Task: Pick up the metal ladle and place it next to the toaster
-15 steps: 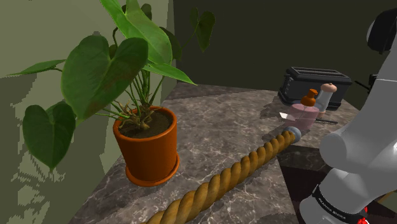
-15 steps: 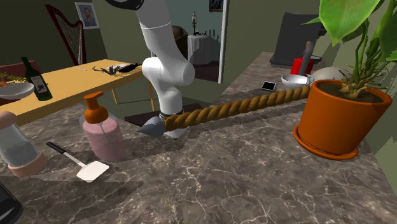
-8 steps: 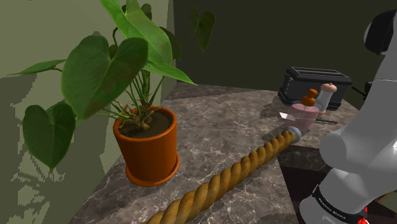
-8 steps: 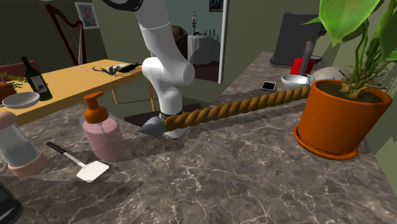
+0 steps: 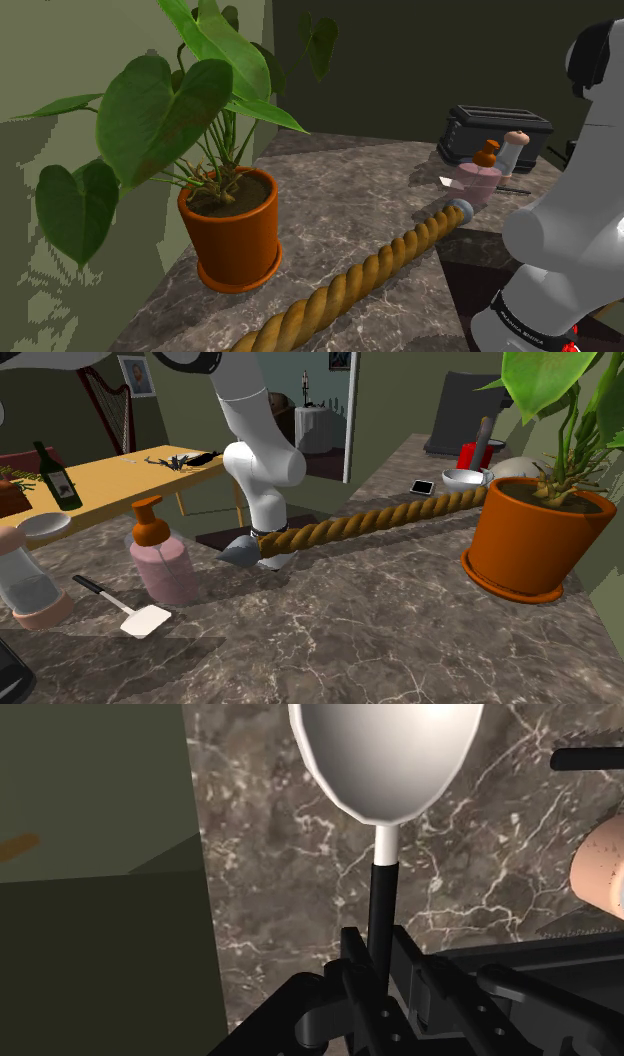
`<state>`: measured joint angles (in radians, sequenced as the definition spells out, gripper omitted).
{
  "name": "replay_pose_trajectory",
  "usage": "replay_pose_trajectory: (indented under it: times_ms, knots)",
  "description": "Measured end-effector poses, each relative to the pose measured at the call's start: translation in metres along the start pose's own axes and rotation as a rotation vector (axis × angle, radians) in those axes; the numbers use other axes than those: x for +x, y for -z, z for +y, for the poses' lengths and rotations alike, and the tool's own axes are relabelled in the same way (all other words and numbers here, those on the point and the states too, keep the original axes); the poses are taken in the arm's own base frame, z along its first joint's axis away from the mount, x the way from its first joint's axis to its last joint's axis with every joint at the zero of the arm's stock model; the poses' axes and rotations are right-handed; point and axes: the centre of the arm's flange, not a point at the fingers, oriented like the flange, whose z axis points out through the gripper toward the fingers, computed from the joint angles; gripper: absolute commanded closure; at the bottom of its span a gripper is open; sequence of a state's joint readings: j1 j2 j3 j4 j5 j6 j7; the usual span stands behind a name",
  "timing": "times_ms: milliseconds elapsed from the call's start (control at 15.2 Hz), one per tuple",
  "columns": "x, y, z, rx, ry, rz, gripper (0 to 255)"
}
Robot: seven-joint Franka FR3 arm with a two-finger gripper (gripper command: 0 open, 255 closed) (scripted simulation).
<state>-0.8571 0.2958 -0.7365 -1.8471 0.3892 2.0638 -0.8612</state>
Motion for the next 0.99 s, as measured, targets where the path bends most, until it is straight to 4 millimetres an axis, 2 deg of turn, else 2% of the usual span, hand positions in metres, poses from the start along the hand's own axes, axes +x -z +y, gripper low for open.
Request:
replay_pose_trajectory:
  times_ms: [660, 990]
  knots:
    - [-0.005, -0.051, 0.006, 0.000, 0.000, 0.000, 255]
    - [-0.005, -0.056, 0.006, -0.001, 0.000, 0.001, 255]
